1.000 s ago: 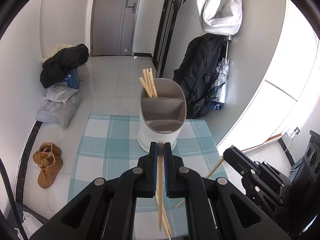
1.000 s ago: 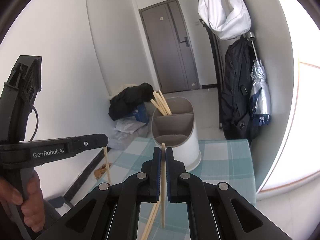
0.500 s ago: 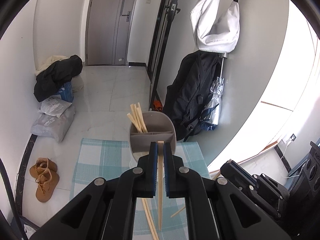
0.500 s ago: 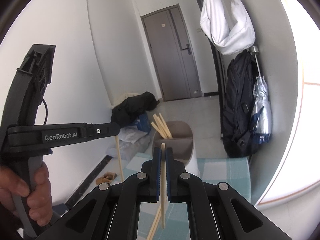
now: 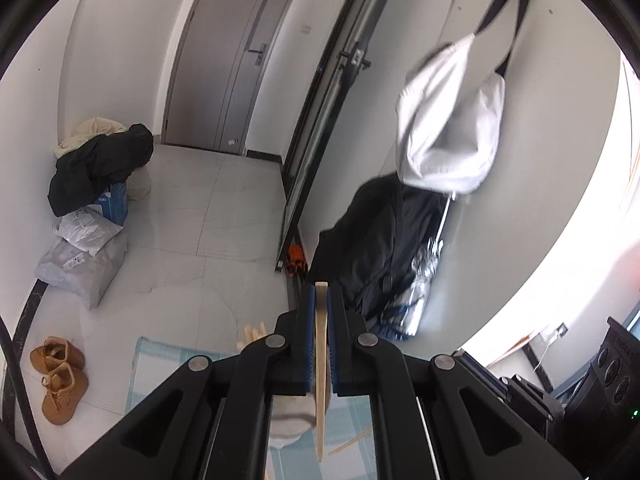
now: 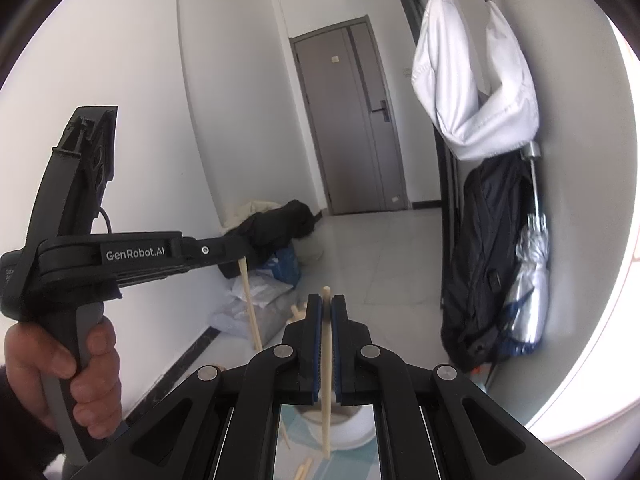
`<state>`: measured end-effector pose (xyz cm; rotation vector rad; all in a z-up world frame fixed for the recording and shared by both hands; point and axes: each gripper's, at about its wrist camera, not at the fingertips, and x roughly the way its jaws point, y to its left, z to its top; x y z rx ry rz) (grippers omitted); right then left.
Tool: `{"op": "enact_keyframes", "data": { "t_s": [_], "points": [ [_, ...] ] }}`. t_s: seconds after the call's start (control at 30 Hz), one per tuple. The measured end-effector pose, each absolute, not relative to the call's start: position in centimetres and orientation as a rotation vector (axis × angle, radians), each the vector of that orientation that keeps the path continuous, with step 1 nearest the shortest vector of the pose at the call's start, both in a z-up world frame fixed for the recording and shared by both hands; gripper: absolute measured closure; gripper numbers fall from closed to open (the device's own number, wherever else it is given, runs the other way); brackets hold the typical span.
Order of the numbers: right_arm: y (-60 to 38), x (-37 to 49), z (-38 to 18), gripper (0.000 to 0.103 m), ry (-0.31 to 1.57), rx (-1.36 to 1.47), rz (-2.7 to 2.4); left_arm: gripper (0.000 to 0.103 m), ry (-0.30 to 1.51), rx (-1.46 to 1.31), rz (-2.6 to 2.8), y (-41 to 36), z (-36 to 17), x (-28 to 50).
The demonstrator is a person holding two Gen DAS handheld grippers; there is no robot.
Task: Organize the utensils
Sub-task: 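Raise both held chopsticks over the utensil holder and lower them inside, then open both grippers and pull them back from the utensil holder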
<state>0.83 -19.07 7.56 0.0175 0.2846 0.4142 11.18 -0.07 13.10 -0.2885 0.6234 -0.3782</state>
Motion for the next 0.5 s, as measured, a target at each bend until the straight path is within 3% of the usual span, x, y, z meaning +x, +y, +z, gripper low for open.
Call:
{"op": "enact_keyframes", "data": {
  "t_s": [0.5],
  "points": [
    [-16.4, 8.9, 11.6, 0.099, 0.23, -0.074, 0.434, 0.101, 0.566, -0.402, -0.307, 2.1, 12.3, 18.4]
  ]
}}
